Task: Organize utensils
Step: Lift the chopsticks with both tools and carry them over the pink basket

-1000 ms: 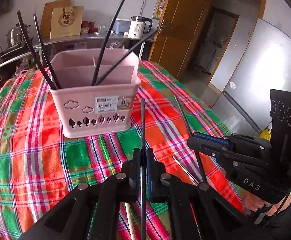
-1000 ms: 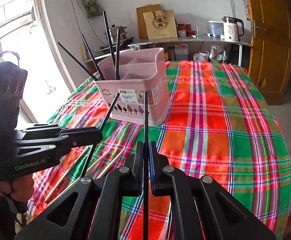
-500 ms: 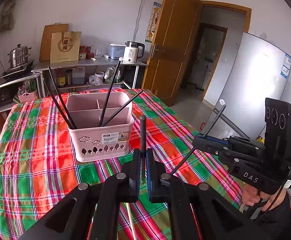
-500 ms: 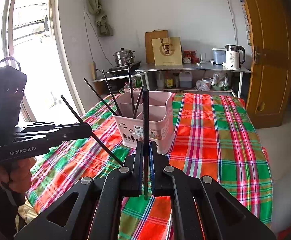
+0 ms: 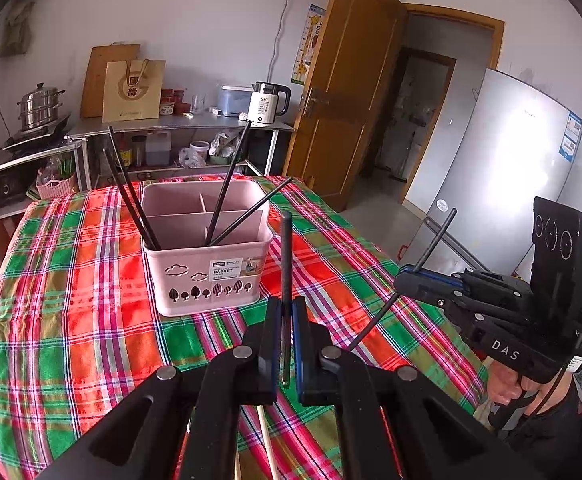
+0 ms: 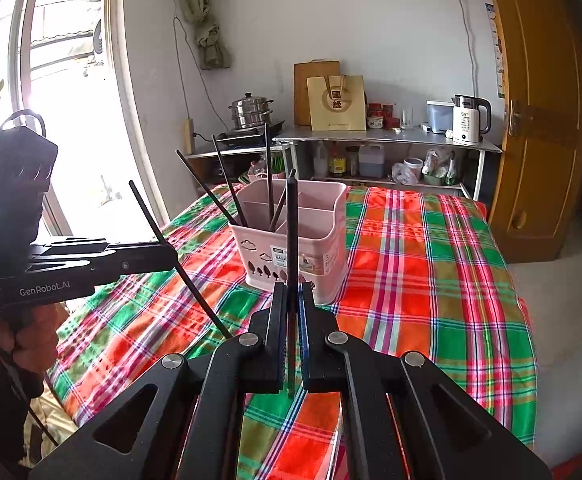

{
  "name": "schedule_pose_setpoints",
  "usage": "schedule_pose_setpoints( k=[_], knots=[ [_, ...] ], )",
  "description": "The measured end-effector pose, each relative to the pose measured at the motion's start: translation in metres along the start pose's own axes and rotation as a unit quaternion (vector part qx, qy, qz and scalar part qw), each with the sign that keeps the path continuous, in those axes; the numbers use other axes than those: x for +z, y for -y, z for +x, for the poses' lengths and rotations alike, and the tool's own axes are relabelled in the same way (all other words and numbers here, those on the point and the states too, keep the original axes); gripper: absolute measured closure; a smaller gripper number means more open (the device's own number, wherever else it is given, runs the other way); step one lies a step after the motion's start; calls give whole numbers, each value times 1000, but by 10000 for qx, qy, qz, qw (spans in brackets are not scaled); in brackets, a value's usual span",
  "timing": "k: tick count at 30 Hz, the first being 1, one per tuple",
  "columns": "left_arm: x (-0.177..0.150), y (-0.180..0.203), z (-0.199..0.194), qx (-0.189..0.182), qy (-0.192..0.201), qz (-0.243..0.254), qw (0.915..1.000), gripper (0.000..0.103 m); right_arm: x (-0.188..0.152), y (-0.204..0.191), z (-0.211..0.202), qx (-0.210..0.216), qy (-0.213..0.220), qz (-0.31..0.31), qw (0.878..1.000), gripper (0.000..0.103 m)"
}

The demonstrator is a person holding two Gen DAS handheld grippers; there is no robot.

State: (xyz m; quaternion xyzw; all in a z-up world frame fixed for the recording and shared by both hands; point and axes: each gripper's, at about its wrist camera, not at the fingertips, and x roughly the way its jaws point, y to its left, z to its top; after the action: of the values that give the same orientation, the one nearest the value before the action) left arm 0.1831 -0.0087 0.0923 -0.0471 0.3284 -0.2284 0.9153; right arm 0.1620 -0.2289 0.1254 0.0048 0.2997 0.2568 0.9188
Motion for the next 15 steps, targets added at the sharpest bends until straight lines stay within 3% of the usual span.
schedule_pose_setpoints(
  k=[7, 15],
  knots=[
    [13, -15, -20, 203, 111, -12, 9997, 98, 15, -11, -3, 80, 116, -189, 9997, 98],
    [60, -37, -45, 581, 494, 17, 9971, 98, 54, -34, 7, 303, 455, -453, 9975, 98]
  ],
)
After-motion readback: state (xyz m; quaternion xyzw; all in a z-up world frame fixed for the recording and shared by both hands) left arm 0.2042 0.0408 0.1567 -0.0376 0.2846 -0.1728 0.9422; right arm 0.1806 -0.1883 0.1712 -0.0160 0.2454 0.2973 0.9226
